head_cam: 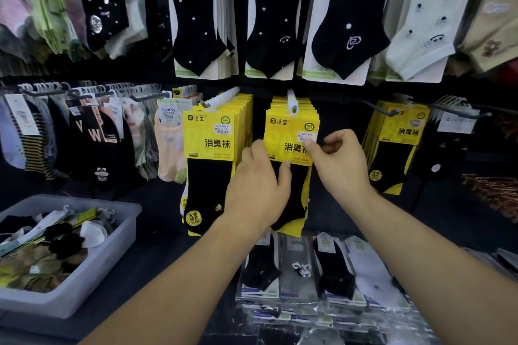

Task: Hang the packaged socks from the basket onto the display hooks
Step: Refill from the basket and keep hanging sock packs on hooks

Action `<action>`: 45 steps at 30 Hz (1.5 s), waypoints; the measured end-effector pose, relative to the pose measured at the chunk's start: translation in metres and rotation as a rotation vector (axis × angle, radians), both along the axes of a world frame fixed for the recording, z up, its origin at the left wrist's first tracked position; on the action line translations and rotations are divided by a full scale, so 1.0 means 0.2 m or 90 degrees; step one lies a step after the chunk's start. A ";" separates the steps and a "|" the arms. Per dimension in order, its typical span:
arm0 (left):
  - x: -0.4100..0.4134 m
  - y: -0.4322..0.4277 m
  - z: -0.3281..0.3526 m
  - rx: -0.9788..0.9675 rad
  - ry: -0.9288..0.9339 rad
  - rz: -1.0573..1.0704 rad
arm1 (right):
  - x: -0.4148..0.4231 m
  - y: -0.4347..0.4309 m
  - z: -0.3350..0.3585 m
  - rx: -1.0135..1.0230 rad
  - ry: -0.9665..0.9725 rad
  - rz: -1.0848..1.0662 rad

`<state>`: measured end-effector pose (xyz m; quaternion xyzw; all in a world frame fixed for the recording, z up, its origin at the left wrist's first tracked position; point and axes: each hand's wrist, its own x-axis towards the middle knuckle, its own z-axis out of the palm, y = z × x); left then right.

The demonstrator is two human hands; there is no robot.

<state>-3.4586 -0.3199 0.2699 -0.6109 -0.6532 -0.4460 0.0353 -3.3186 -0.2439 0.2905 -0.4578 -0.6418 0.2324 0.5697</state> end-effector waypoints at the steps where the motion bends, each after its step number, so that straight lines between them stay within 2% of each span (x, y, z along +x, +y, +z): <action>1: 0.00 0.02 0.01 0.022 -0.046 -0.042 | 0.00 0.00 -0.02 -0.004 -0.021 0.000; 5: 0.00 0.13 0.00 0.006 -0.291 -0.163 | -0.04 0.02 -0.10 -0.070 -0.089 0.092; 7: 0.00 0.17 -0.04 -0.046 -0.389 -0.186 | -0.07 0.03 -0.14 -0.115 -0.041 0.175; 12: -0.02 0.22 -0.18 -0.100 -0.543 -0.241 | -0.11 0.04 -0.31 -0.197 0.107 0.286; 16: -0.02 0.21 -0.22 -0.106 -0.539 -0.223 | -0.12 0.04 -0.37 -0.208 0.148 0.312; 20: -0.05 0.21 -0.19 -0.120 -0.547 -0.235 | -0.06 0.03 -0.32 -0.203 0.097 0.316; 26: -0.05 0.28 0.02 -0.011 -0.508 -0.217 | -0.05 0.10 -0.15 -0.077 0.051 0.217; 35: -0.02 0.45 0.07 0.061 -0.488 -0.230 | -0.15 0.25 -0.10 -0.021 0.042 0.181; 45: -0.02 0.44 0.06 0.046 -0.499 -0.252 | -0.16 0.25 -0.11 -0.025 0.074 0.201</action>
